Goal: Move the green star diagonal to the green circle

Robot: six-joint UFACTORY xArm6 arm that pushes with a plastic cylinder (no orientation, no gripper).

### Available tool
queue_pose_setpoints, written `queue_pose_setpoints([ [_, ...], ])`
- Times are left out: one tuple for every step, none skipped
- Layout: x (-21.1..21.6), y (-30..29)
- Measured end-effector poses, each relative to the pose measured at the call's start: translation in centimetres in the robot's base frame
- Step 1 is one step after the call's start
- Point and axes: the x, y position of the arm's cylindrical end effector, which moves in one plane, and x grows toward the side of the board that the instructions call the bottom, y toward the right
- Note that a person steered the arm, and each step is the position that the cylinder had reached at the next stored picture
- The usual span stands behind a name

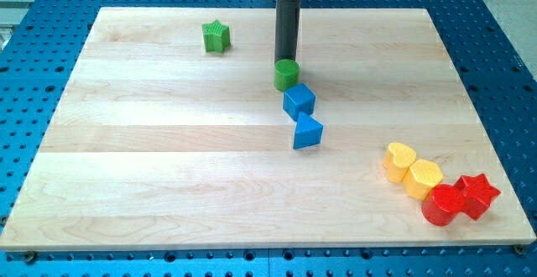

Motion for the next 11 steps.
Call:
queue_pose_setpoints([
  [-6.2, 0.1],
  [-11.6, -3.9],
  [-11.5, -12.3],
  [-9.9, -14.9],
  [-6.3, -14.9],
  [-5.8, -11.7],
  [-5.8, -5.2],
  [-4.8, -2.3],
  [-7.2, -5.8],
  [-7.2, -11.8],
  [-3.8, -11.0],
])
